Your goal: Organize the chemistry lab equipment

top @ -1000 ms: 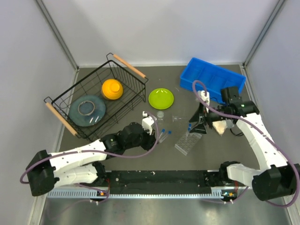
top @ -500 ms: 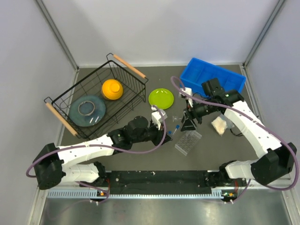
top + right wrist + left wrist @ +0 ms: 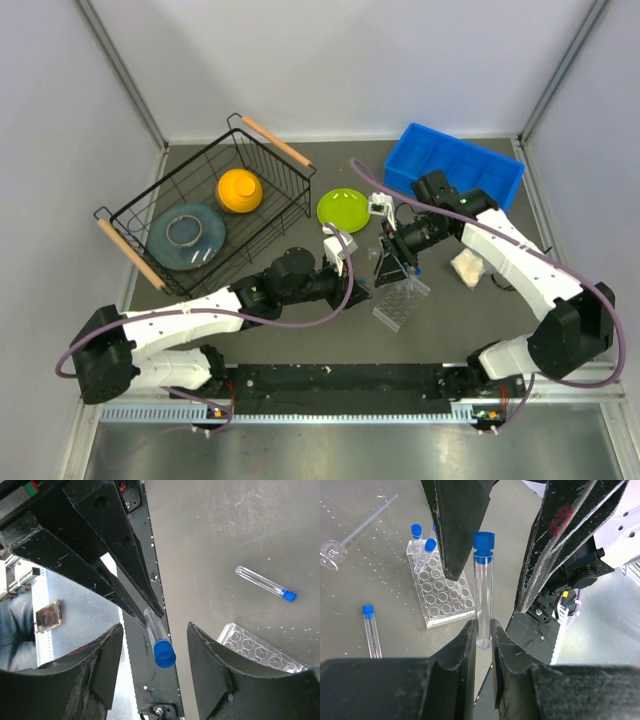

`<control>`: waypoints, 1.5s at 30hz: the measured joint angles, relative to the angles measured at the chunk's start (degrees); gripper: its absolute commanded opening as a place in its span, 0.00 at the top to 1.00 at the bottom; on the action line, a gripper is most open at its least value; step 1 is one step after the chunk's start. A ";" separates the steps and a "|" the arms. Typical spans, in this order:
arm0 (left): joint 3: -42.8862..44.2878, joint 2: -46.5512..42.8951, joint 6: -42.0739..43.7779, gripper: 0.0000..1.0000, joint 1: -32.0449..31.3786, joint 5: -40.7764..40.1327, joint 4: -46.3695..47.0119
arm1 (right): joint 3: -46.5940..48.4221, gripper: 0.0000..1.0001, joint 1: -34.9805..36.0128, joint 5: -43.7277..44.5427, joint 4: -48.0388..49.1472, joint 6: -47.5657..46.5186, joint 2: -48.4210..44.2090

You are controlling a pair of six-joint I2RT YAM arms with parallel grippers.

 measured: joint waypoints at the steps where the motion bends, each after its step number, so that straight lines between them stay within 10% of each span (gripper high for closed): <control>1: 0.00 0.00 -0.02 0.88 0.00 0.02 0.07 | 0.00 0.54 0.04 -0.44 0.00 0.39 0.24; 10: 0.02 -0.02 -0.02 0.83 -0.35 0.55 0.44 | 0.00 0.94 0.39 -2.71 0.39 1.90 0.83; 23: -2.58 -9.94 -0.13 0.01 -0.31 -8.11 -3.04 | -2.86 0.95 0.44 3.08 3.93 0.79 -4.94; 34: -12.81 -34.71 -1.51 0.01 0.46 -29.55 -11.82 | -23.93 0.92 0.66 18.21 16.09 -11.26 -20.63; 45: -13.86 -34.49 -2.97 0.01 0.48 -33.29 -19.74 | -27.67 0.91 0.66 26.01 27.89 -14.60 -18.91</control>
